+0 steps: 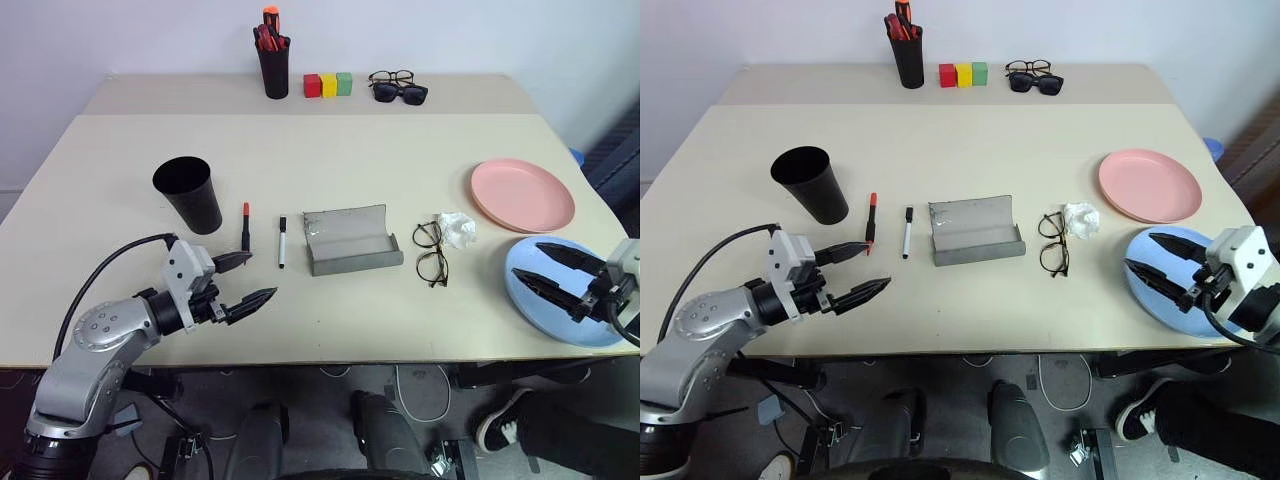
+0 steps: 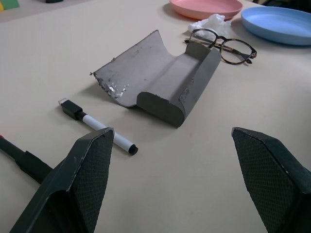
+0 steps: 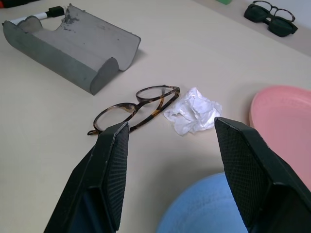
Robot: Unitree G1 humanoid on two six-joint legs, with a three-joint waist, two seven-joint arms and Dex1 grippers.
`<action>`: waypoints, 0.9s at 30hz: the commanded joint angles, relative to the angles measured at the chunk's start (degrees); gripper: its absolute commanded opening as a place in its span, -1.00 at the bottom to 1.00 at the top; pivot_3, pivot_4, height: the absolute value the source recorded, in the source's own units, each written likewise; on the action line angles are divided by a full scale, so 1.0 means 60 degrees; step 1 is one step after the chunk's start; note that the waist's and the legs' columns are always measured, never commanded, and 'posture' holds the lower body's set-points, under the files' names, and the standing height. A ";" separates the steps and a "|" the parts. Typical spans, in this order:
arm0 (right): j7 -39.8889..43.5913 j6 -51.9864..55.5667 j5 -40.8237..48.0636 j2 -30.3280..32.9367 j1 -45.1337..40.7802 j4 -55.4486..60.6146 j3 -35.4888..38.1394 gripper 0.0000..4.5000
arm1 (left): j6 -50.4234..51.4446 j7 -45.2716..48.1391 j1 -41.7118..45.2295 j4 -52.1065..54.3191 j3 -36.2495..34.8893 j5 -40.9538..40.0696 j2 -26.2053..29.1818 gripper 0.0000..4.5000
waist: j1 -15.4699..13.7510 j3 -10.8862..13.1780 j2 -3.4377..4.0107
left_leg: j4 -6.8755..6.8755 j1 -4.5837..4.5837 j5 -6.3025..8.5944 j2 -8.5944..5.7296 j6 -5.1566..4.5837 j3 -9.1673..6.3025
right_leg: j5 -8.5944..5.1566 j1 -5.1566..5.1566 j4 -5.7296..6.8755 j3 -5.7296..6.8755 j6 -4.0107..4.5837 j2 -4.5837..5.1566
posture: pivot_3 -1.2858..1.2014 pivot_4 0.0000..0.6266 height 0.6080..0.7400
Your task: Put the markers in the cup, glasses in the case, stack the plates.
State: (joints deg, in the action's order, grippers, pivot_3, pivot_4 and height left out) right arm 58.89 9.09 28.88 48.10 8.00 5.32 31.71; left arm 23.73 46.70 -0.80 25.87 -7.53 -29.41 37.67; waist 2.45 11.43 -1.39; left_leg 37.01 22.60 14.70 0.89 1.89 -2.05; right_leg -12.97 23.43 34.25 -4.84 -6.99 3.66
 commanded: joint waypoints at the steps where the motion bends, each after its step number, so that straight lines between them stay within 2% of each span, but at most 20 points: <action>1: -0.0018 -0.0236 0.0010 0.0073 -0.0118 0.0078 0.0226 0.25 | -0.0142 -0.0006 0.0156 0.0096 -0.0172 -0.0129 -0.0035 0.77 | -0.0001 0.0000 0.0000 | 0.0000 0.0000 0.0000 0.0000 0.0000 0.0000 | 0.0000 0.0000 0.0000 0.0000 0.0000 0.0000 | 0.03 -0.52 1.00; 13: -0.0101 -0.0438 -0.0073 -0.0138 -0.0255 0.0147 -0.0035 0.25 | -0.0150 -0.0411 0.0545 -0.0043 0.0234 0.0237 -0.0407 0.77 | -0.0001 0.0000 0.0000 | 0.0005 -0.0004 0.0000 -0.0001 0.0000 0.0000 | 0.0002 -0.0004 0.0009 0.0000 -0.0002 -0.0003 | 0.03 -0.52 1.00; 18: 0.0102 -0.0478 0.0116 -0.0216 -0.0459 0.0270 -0.0372 0.25 | -0.0153 -0.1313 0.0737 0.0038 0.0188 0.0337 -0.1107 0.77 | 0.0000 -0.0001 0.0001 | 0.0006 -0.0012 0.0000 -0.0001 -0.0001 -0.0001 | 0.0003 -0.0012 0.0014 -0.0001 -0.0004 -0.0004 | 0.03 -0.52 1.00; 22: 0.0828 -0.0878 0.0421 -0.0361 -0.1005 0.0433 -0.0931 0.25 | 0.1099 -0.3106 0.1157 0.0504 0.0460 0.1058 -0.1511 0.77 | 0.0005 0.0000 0.0000 | 0.0009 -0.0019 -0.0001 0.0000 -0.0001 -0.0004 | 0.0008 -0.0014 0.0025 -0.0001 -0.0014 -0.0010 | 0.03 -0.52 1.00; 27: 0.1438 -0.0945 0.0657 -0.0465 -0.2157 0.0239 -0.1806 0.25 | 0.4023 -0.4889 0.2696 0.0690 0.0430 0.0452 -0.2360 0.77 | 0.0001 0.0001 -0.0004 | 0.0035 -0.0028 -0.0003 -0.0002 0.0000 -0.0008 | 0.0011 -0.0022 0.0053 0.0000 -0.0025 -0.0013 | 0.03 -0.52 1.00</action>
State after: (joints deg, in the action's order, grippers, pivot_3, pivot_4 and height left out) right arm 66.06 4.56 31.48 45.44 -3.79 6.08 21.14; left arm 42.26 21.02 13.01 27.44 -4.70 -25.36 24.01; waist 2.46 11.44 -1.41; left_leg 37.26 22.44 14.68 0.88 1.89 -2.13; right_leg -12.91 23.28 34.57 -4.83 -7.27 3.56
